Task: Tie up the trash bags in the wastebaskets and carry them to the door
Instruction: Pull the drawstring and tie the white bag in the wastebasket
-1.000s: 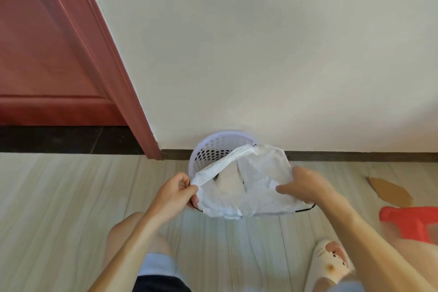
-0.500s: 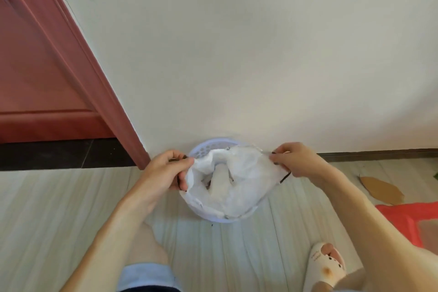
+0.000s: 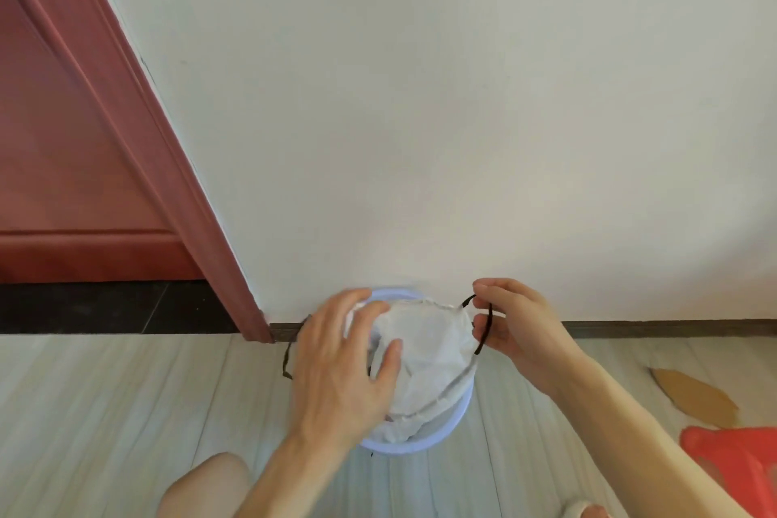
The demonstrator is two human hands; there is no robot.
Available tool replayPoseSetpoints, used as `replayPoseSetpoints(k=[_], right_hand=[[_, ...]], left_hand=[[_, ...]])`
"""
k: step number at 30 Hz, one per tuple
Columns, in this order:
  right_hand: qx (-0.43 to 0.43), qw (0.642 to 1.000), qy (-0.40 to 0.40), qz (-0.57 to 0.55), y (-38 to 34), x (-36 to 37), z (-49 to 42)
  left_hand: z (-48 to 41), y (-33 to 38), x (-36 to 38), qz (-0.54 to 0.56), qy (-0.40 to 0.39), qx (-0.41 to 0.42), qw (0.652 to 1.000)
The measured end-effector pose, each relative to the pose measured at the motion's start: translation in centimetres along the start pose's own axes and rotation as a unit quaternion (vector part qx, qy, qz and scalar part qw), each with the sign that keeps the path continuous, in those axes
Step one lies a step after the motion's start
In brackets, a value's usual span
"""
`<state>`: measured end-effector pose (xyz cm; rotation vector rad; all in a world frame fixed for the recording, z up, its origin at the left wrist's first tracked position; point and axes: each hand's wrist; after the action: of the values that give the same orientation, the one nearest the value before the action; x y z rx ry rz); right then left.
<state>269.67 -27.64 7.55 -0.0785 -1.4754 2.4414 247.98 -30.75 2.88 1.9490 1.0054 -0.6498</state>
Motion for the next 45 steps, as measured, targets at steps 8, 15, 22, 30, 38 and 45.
replayPoseSetpoints(k=[8, 15, 22, 30, 38, 45], right_hand=[[0.004, 0.998, 0.017, -0.053, -0.1, -0.2, -0.6], [-0.007, 0.996, 0.089, -0.026, -0.2, -0.7, -2.3], [-0.049, 0.990, 0.132, 0.004, -2.1, -1.5, -2.9], [-0.127, 0.942, 0.095, 0.295, -1.3, -0.1, -1.2], [-0.189, 0.880, 0.099, 0.425, -0.4, -0.3, -0.6], [-0.200, 0.913, 0.183, 0.305, -1.7, -1.6, -0.8]], left_hand=[[1.9, 6.4, 9.6, 0.103, -0.087, -0.003, 0.991], [3.8, 2.7, 11.3, 0.039, 0.029, 0.040, 0.998], [5.9, -3.1, 10.7, -0.038, 0.045, 0.050, 0.997], [2.1, -0.6, 8.6, 0.086, -0.083, -0.042, 0.992], [-3.3, 2.7, 11.8, 0.040, -0.161, 0.045, 0.985], [-2.5, 0.9, 13.4, 0.037, -0.193, 0.031, 0.980]])
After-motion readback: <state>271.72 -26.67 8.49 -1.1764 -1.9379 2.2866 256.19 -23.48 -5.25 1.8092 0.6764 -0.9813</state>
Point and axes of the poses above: each hand's wrist, its own z-axis away from the middle knuckle, its own x-axis out of the palm, y = z × x, and after that the axes turned 2 degrees about -z, right-handed
